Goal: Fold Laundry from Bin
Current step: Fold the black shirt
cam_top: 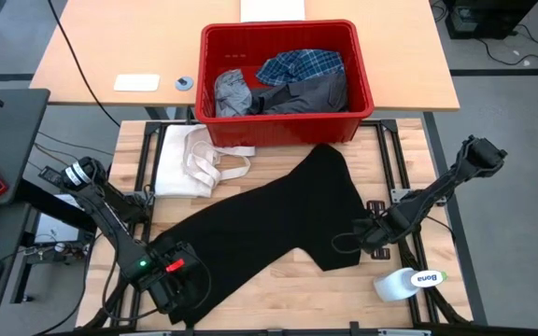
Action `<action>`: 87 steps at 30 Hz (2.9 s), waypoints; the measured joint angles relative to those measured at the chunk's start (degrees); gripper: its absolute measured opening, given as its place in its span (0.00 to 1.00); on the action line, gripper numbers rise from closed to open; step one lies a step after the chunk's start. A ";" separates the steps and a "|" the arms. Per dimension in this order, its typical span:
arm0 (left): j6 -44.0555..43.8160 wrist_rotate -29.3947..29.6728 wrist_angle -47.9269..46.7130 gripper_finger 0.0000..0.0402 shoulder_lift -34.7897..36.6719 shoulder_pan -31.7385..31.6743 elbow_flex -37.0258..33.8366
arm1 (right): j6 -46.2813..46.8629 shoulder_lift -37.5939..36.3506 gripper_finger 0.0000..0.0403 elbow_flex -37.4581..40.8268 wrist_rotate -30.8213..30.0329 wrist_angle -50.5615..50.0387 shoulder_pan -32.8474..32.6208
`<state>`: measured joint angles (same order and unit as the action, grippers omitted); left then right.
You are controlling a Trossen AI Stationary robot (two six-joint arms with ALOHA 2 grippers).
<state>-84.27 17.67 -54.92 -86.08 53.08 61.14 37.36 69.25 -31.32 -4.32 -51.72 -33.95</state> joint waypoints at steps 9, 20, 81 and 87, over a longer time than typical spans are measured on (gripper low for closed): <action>0.02 0.00 0.00 0.38 0.00 0.00 0.00 | 3.42 -0.16 0.15 3.92 0.26 4.42 -0.04; 1.56 0.02 -0.09 0.38 0.00 -0.22 0.02 | 0.34 -0.74 0.01 -0.24 26.07 4.98 -0.24; 11.28 1.14 1.51 0.38 0.00 -0.24 0.02 | 0.57 -4.95 0.18 1.75 39.15 -9.75 19.87; 9.48 1.12 1.57 0.38 0.00 -0.24 0.02 | 4.52 -4.81 0.38 6.56 40.39 -1.27 20.30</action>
<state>-74.79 18.79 -53.35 -86.08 52.84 61.17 41.88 64.45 -24.76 36.07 -52.99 -13.65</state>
